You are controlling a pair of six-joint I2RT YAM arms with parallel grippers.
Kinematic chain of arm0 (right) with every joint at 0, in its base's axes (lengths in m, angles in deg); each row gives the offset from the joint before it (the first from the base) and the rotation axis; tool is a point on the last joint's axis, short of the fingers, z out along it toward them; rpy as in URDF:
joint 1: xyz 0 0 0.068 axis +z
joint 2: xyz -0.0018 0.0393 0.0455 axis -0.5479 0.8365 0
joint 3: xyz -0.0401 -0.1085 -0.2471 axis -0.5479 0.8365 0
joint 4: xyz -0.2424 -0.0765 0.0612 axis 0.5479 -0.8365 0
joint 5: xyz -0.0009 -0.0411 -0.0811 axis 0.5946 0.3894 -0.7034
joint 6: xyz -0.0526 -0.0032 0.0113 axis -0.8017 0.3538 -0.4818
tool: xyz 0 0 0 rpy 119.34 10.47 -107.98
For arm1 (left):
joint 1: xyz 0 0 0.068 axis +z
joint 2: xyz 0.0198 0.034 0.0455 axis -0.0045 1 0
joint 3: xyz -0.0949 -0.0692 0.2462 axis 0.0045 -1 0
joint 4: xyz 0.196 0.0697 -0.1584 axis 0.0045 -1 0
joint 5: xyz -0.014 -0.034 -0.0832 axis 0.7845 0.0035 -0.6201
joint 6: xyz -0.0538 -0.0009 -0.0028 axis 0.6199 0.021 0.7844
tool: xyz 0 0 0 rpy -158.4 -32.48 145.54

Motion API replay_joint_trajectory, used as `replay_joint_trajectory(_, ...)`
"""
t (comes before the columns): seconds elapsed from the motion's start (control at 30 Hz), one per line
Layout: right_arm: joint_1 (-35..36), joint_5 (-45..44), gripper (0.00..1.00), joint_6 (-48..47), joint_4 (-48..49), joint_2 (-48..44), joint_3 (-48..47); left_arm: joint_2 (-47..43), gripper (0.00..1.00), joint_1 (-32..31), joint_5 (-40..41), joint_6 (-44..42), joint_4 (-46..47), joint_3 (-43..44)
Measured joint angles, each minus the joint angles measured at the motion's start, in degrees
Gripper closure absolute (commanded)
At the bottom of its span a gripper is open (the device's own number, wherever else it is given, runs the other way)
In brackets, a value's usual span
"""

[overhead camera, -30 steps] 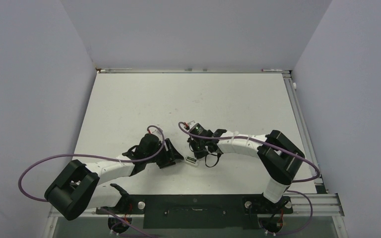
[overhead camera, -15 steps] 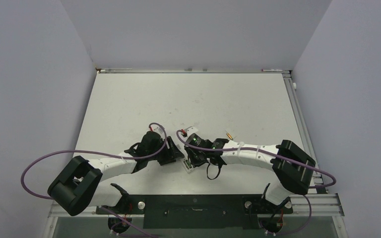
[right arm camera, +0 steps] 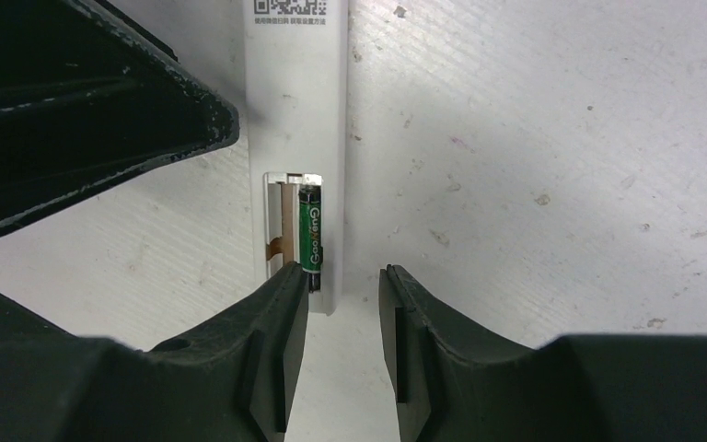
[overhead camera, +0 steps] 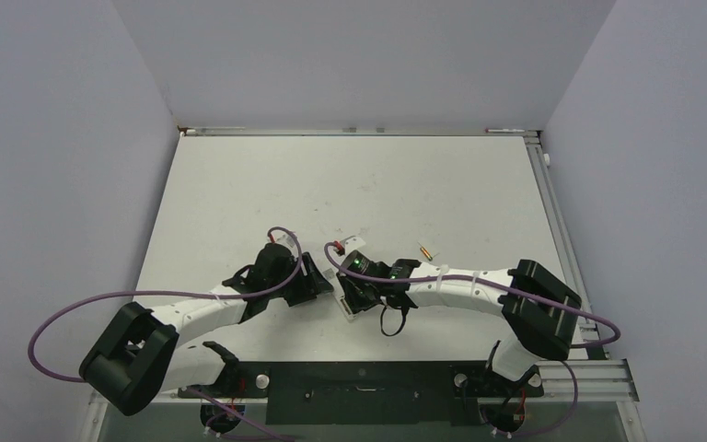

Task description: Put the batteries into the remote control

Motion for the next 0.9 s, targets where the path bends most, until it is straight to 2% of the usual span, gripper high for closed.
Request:
replay_joint_trajectory(0.13,0.3,0.5,0.66,0.0,1.0,2.5,-0.4,-0.9,0.44,0.6,0.0,-0.7,-1.0,-0.5)
replay_joint_trajectory(0.27,0.3,0.8,0.73,0.0,1.1,3.6,-0.6,-1.4,0.44,0.9,-0.1,-0.9,-1.0,-0.9)
replay_joint_trajectory(0.9,0.3,1.9,0.88,0.0,2.2,4.4,-0.8,-1.6,0.44,1.0,-0.3,-1.2,-1.3,-0.9)
